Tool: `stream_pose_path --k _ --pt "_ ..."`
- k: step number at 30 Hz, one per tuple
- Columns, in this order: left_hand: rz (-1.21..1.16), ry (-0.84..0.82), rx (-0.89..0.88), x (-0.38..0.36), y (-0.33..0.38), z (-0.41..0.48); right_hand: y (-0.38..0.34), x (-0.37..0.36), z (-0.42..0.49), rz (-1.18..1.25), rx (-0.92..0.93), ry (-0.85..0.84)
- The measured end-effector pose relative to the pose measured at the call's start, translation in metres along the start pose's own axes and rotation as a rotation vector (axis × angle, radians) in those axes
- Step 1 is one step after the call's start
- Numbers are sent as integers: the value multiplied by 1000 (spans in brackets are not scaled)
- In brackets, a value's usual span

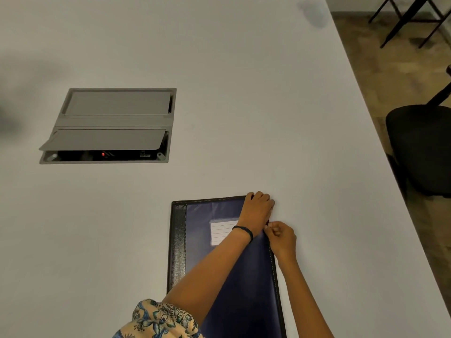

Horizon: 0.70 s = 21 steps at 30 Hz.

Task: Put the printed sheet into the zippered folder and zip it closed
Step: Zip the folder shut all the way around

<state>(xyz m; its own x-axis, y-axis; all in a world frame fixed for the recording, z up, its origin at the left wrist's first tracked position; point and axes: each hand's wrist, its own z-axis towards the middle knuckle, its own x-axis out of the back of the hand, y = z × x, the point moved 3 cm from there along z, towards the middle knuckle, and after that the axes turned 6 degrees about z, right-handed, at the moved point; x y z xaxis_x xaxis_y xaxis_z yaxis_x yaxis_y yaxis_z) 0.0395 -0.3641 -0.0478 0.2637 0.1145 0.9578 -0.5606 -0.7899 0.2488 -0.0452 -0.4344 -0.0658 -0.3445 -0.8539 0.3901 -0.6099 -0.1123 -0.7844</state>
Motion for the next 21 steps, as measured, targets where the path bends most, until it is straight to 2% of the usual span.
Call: stream_pose_path --k 12,16,21 --pt "-272 18 276 11 -17 16 -1 -1 3 -94 18 -25" --pt "-468 73 420 10 -25 12 0 -2 0 -111 -3 -44" --pt "-595 70 419 9 -29 8 -10 1 10 -148 -2 -129"
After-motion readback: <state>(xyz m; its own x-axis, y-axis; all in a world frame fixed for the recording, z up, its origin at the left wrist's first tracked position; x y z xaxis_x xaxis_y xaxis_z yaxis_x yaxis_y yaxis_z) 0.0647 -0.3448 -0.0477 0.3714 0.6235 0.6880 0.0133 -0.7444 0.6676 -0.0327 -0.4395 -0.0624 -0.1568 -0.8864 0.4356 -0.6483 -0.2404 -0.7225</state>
